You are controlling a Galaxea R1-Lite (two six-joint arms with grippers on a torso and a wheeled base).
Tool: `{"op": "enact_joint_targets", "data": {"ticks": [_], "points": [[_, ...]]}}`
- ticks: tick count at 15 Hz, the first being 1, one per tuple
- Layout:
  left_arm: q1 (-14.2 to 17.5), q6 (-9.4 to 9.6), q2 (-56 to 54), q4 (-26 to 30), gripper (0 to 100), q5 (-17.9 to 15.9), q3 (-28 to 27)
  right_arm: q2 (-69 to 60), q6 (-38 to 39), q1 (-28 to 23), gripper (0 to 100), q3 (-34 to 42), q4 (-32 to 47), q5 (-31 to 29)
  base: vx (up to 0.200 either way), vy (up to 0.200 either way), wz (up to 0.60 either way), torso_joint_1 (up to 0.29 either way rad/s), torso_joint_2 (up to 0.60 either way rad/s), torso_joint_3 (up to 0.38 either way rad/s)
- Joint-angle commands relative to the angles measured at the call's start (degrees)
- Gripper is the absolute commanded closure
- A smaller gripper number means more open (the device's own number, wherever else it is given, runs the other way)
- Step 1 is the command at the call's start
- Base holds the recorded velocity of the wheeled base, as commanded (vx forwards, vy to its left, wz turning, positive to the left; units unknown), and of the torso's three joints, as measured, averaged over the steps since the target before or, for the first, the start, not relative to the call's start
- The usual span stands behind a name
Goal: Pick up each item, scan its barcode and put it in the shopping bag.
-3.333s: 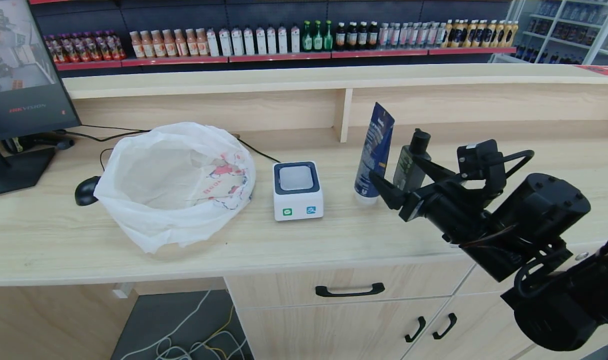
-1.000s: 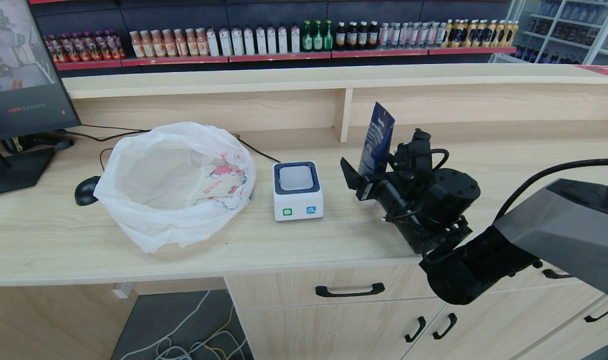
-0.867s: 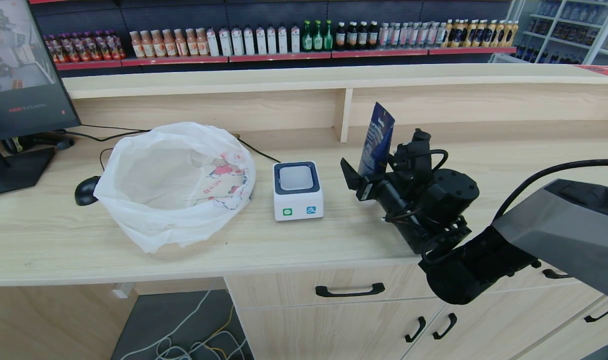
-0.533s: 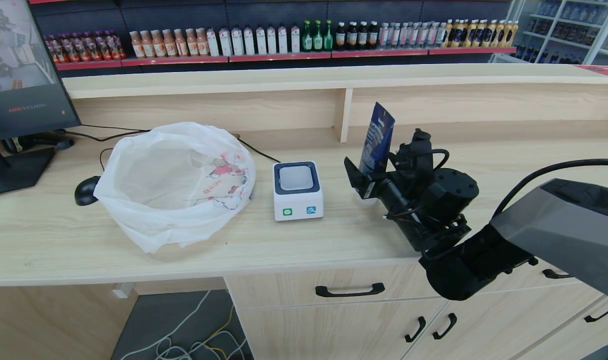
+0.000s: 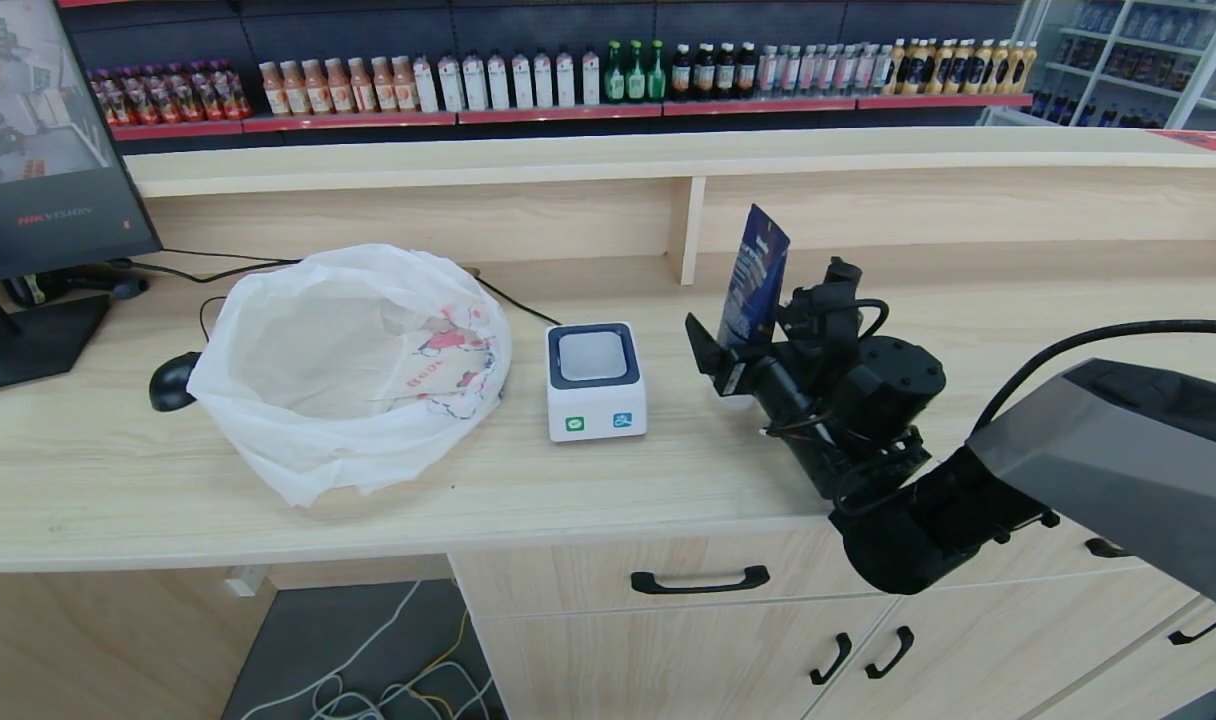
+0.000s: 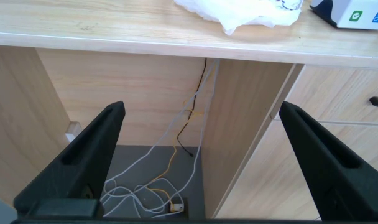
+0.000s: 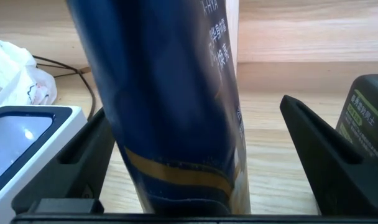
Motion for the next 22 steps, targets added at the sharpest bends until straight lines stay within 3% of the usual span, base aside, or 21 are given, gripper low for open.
{"op": "enact_joint_targets", "data": {"ticks": [1, 5, 6, 22], "points": [[0.01, -0.02, 0.00, 0.00, 0, 0.03, 0.00, 0.31, 0.03, -0.04, 0, -0.14, -0.02, -0.04, 0.000, 0.000, 0.00, 0.000, 0.00, 0.000], [0.01, -0.02, 0.00, 0.00, 0, 0.03, 0.00, 0.13, 0.03, -0.39, 0, 0.03, -0.19, -0.30, 0.000, 0.000, 0.00, 0.000, 0.00, 0.000], [0.01, -0.02, 0.00, 0.00, 0, 0.03, 0.00, 0.31, 0.03, -0.39, 100, -0.05, -0.19, -0.47, 0.000, 0.000, 0.00, 0.000, 0.00, 0.000], [0.01, -0.02, 0.00, 0.00, 0, 0.03, 0.00, -2.94, 1.26, -0.39, 100, 3.20, -1.34, -1.27, 0.000, 0.000, 0.00, 0.000, 0.00, 0.000]]}}
